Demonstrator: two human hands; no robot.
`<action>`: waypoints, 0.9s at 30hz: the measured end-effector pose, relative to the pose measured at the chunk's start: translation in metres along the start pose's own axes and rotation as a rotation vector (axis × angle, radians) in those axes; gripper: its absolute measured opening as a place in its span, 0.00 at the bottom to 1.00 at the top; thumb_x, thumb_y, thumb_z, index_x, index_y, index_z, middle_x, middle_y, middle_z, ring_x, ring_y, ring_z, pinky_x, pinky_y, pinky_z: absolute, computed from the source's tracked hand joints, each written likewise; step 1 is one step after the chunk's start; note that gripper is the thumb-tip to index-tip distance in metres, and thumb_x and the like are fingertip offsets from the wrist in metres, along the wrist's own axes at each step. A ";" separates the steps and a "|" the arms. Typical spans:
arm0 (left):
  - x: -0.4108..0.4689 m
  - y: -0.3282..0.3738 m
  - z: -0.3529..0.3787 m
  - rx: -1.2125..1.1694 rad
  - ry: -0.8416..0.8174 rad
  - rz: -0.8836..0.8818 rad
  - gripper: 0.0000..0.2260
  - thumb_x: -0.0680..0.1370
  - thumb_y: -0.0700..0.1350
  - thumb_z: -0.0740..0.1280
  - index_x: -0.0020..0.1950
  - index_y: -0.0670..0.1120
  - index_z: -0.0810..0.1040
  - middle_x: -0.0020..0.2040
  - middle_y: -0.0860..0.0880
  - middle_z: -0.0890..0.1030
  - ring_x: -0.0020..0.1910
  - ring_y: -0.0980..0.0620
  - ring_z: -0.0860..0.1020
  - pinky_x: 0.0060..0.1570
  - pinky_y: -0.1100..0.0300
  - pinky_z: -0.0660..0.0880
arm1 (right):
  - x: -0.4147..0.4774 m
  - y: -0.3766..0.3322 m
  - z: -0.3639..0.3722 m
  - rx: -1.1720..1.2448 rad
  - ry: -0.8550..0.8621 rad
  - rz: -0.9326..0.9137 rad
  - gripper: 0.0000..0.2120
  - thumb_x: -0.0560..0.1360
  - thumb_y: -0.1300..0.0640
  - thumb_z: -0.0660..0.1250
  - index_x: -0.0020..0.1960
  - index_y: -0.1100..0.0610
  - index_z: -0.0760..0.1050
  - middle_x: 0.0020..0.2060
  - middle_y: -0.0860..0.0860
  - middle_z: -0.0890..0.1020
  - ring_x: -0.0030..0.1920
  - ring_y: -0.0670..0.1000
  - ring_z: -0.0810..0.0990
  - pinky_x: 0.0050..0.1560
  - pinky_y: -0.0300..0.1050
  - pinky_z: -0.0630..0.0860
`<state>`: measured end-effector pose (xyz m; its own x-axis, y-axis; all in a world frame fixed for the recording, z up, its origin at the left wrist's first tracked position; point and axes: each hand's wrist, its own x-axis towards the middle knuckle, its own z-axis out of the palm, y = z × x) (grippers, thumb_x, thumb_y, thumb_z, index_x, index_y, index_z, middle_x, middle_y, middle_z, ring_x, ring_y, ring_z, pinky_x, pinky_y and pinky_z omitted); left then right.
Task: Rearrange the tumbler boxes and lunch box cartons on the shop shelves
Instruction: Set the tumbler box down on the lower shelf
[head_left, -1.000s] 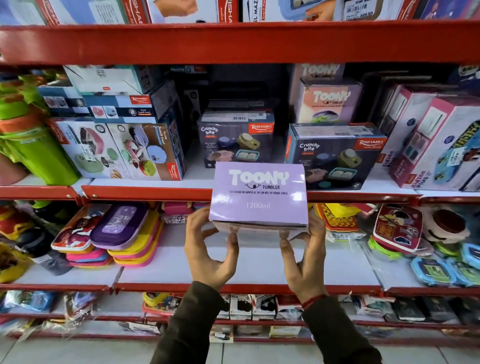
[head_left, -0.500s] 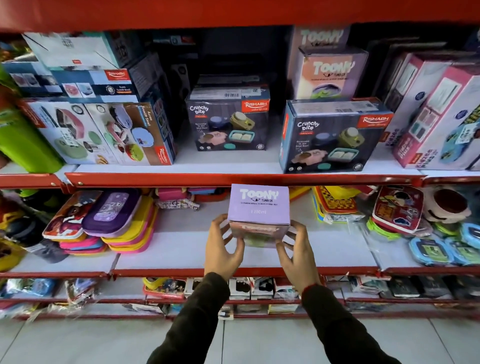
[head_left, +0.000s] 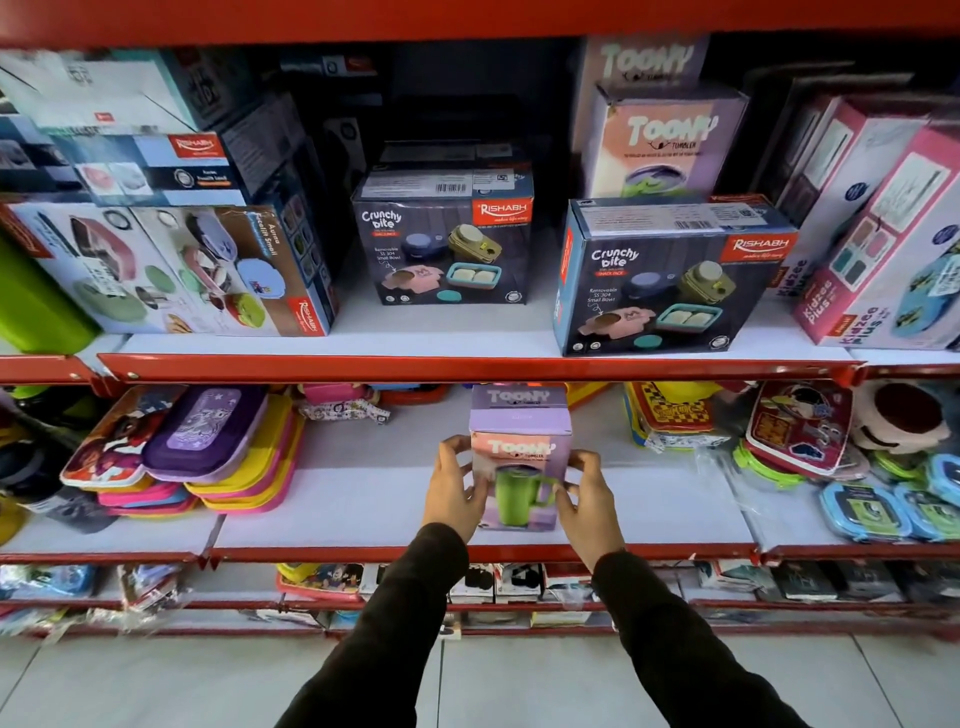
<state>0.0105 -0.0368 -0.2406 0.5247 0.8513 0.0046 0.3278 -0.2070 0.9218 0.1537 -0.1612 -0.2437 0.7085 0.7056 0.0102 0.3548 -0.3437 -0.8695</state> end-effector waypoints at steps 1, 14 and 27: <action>0.001 -0.001 0.000 0.015 0.000 -0.005 0.19 0.80 0.30 0.64 0.65 0.46 0.66 0.68 0.46 0.74 0.55 0.58 0.81 0.45 0.82 0.73 | 0.000 0.000 -0.001 -0.006 -0.004 0.005 0.18 0.80 0.68 0.66 0.68 0.60 0.68 0.64 0.56 0.81 0.64 0.57 0.81 0.69 0.56 0.79; -0.013 0.007 0.000 0.123 0.003 -0.080 0.19 0.79 0.33 0.68 0.67 0.41 0.67 0.70 0.41 0.77 0.64 0.43 0.82 0.60 0.59 0.78 | -0.007 -0.011 -0.005 -0.144 -0.022 0.122 0.15 0.79 0.69 0.67 0.61 0.57 0.68 0.60 0.58 0.83 0.57 0.61 0.84 0.59 0.55 0.82; -0.052 0.061 -0.002 0.191 0.333 0.056 0.23 0.75 0.28 0.61 0.68 0.42 0.72 0.64 0.43 0.77 0.64 0.41 0.75 0.66 0.50 0.71 | -0.030 -0.024 -0.042 0.170 0.230 -0.030 0.24 0.79 0.75 0.59 0.63 0.49 0.76 0.60 0.50 0.79 0.62 0.55 0.82 0.60 0.50 0.78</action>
<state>0.0018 -0.0922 -0.1838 0.2727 0.9395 0.2072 0.4624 -0.3168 0.8281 0.1495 -0.2002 -0.2025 0.8261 0.5479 0.1317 0.2838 -0.2025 -0.9373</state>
